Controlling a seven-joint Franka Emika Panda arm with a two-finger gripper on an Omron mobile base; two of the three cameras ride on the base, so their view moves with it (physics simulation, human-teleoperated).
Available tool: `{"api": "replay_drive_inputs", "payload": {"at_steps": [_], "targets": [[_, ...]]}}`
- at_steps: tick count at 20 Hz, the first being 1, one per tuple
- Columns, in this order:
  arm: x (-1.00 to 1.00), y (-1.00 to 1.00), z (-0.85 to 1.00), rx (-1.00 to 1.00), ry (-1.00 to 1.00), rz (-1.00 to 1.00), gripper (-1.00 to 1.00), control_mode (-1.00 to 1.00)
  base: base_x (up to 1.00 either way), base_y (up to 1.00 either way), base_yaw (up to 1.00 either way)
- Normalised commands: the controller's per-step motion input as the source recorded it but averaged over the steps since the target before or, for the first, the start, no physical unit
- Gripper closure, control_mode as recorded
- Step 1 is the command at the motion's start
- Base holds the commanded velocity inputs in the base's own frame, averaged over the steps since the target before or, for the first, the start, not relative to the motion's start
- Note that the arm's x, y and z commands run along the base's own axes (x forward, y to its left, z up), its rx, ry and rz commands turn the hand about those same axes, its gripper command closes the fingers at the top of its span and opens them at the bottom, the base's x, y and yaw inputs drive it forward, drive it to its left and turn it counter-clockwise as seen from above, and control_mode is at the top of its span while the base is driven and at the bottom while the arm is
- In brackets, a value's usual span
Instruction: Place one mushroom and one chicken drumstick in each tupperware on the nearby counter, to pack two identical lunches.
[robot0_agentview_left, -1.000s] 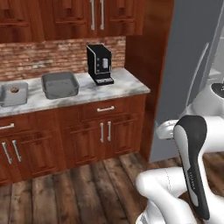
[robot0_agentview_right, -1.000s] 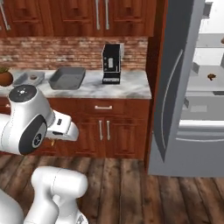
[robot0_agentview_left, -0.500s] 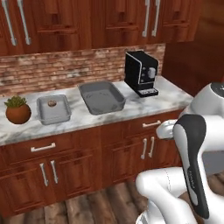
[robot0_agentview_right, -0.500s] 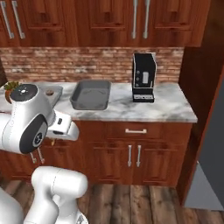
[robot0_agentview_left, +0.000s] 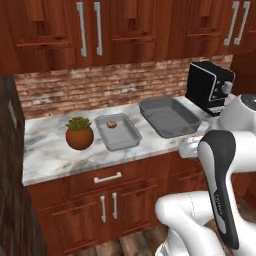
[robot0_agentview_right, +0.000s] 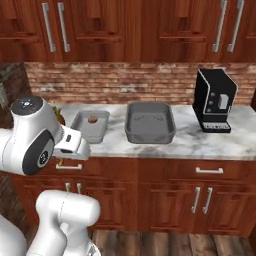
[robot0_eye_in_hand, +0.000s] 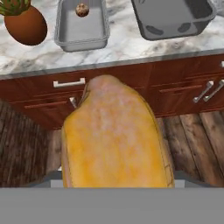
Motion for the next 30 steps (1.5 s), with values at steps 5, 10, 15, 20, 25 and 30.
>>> {"api": "replay_drive_inputs", "payload": {"at_steps": [5, 10, 15, 20, 25, 30], "targets": [[0.0, 0.0, 0.0, 0.0, 0.0, 0.0, 1.0, 1.0, 0.65, 0.52, 0.01], [0.0, 0.0, 0.0, 0.0, 0.0, 0.0, 1.0, 1.0, 0.69, 0.0, 0.11], [0.0, 0.0, 0.0, 0.0, 0.0, 0.0, 1.0, 1.0, 0.34, 0.03, 0.15], [0.34, 0.03, -0.72, 0.0, 0.0, 0.08, 1.0, -1.0, 0.0, 0.0, 0.0], [0.73, 0.0, -0.41, 0.0, 0.0, 0.02, 1.0, -1.0, 0.0, 0.0, 0.0], [0.85, 0.13, -0.21, 0.0, 0.0, 0.0, 1.0, -1.0, 0.0, 0.0, 0.0]]}}
